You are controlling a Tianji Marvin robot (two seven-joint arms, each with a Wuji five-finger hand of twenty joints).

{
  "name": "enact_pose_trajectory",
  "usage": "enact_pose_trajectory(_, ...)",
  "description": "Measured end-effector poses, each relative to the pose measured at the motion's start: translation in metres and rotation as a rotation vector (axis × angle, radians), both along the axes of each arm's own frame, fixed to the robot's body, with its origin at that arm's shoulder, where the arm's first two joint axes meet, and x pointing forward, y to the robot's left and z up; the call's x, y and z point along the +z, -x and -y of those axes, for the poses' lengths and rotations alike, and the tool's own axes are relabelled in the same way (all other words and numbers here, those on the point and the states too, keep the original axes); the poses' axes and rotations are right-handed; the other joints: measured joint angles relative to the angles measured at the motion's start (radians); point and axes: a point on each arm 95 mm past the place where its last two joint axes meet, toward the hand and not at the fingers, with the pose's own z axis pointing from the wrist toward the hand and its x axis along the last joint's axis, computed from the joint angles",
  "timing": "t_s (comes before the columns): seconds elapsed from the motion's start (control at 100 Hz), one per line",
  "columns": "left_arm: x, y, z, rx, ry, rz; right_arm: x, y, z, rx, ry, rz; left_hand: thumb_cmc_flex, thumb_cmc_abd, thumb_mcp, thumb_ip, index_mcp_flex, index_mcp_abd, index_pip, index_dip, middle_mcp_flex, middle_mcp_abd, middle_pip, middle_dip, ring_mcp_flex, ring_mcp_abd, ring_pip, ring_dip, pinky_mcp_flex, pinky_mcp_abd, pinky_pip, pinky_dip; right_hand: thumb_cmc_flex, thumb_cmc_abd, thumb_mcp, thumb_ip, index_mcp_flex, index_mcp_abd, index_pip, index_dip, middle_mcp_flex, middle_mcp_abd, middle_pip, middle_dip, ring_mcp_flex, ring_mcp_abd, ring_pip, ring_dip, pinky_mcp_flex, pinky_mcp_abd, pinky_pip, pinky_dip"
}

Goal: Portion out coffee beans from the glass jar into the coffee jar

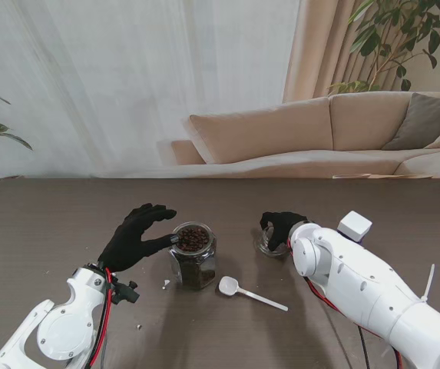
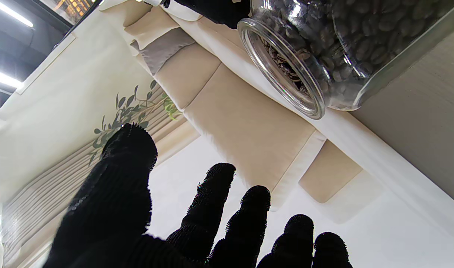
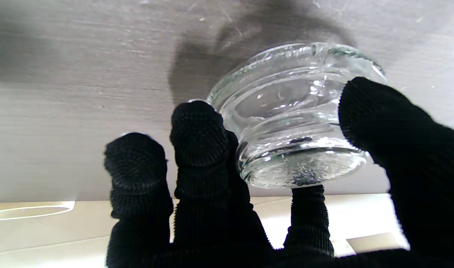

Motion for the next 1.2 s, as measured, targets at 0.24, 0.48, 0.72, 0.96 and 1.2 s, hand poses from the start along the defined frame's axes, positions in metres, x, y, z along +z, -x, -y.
enact_pose_trajectory(0.24,0.0,0.0,0.0,0.001,0.002,0.0,-0.002,-0.003,-0.001,0.005,-0.004,0.006,0.003,0.009,-0.005,0.0,0.0,0.0,0.0,0.0,0.0,0.002,0.0,0.0,0.0,0.0,0.0,0.0,0.0,0.0,0.0,0.0,-0.009,-0.01,0.0,-0.029,0.0,-0.003,0.052,0.027,0.06,0.0,0.005,0.003,0.046,-0.001,-0.013,0.0,0.001,0.0,-0.012,-0.001)
enact_pose_trajectory(0.48,0.0,0.0,0.0,0.0,0.008,-0.002,-0.006,-0.007,-0.001,-0.005,-0.029,0.024,0.003,0.009,-0.007,0.0,0.0,0.0,0.0,0.0,0.0,0.004,0.0,0.0,0.0,0.0,0.0,0.0,0.0,0.0,0.0,0.0,-0.009,-0.032,-0.001,-0.173,0.017,0.002,0.178,-0.071,0.182,0.003,-0.02,0.02,0.125,-0.02,-0.012,0.021,0.015,0.0,-0.013,-0.025)
enact_pose_trajectory(0.72,0.0,0.0,0.001,0.002,0.01,-0.001,-0.009,-0.013,-0.001,0.001,-0.042,0.029,0.003,0.009,-0.015,0.0,0.0,0.0,0.0,0.0,0.0,0.004,0.0,0.0,0.0,0.0,0.0,0.0,0.0,0.0,-0.01,0.0,-0.01,-0.036,-0.001,-0.213,0.026,0.058,0.26,-0.107,0.247,0.043,-0.032,0.021,0.133,-0.031,0.074,0.051,0.016,0.0,-0.013,-0.027)
enact_pose_trajectory(0.96,-0.001,0.0,0.001,0.005,0.015,-0.003,-0.01,-0.017,-0.002,0.006,-0.065,0.026,0.003,0.009,-0.015,0.0,0.0,0.0,0.0,0.0,0.0,0.004,0.0,0.0,0.0,0.0,0.0,0.0,0.0,0.0,-0.01,0.0,-0.01,-0.037,-0.002,-0.226,0.03,0.119,0.336,-0.198,0.273,0.076,-0.018,0.02,0.155,-0.032,0.146,0.081,0.017,-0.025,-0.013,-0.027)
enact_pose_trajectory(1.2,-0.001,0.0,0.0,0.007,0.018,-0.003,-0.011,-0.02,-0.001,-0.005,-0.101,0.027,0.004,0.04,-0.016,0.0,0.0,0.0,0.0,0.0,0.0,0.005,0.0,0.0,0.0,0.0,0.0,0.0,0.0,0.0,-0.01,0.0,-0.003,-0.061,-0.003,-0.252,0.049,0.159,0.396,-0.354,0.284,0.084,-0.016,0.019,0.159,-0.031,0.183,0.105,0.017,-0.026,-0.013,-0.027)
